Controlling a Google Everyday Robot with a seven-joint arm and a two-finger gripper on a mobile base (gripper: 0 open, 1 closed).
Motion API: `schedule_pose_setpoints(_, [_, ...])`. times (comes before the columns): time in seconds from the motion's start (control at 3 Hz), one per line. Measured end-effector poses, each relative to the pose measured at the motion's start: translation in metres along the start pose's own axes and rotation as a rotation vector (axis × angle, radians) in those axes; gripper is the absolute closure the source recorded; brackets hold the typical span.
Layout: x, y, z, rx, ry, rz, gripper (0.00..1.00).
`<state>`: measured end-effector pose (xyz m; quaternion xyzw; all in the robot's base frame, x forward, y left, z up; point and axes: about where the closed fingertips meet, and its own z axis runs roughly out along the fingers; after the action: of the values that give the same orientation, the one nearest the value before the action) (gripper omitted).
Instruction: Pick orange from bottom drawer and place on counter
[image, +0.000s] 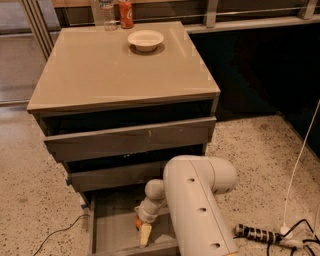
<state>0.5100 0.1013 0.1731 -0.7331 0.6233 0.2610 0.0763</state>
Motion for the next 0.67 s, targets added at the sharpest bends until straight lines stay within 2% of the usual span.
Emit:
schedule_pose_setpoints(0.33, [0.0072, -0.0123, 0.0083, -0.035, -0.024, 0.029, 0.0])
schedule_pose_setpoints(0.67, [0.0066, -0.0165, 0.0082, -0.026, -0.021, 0.028, 0.0])
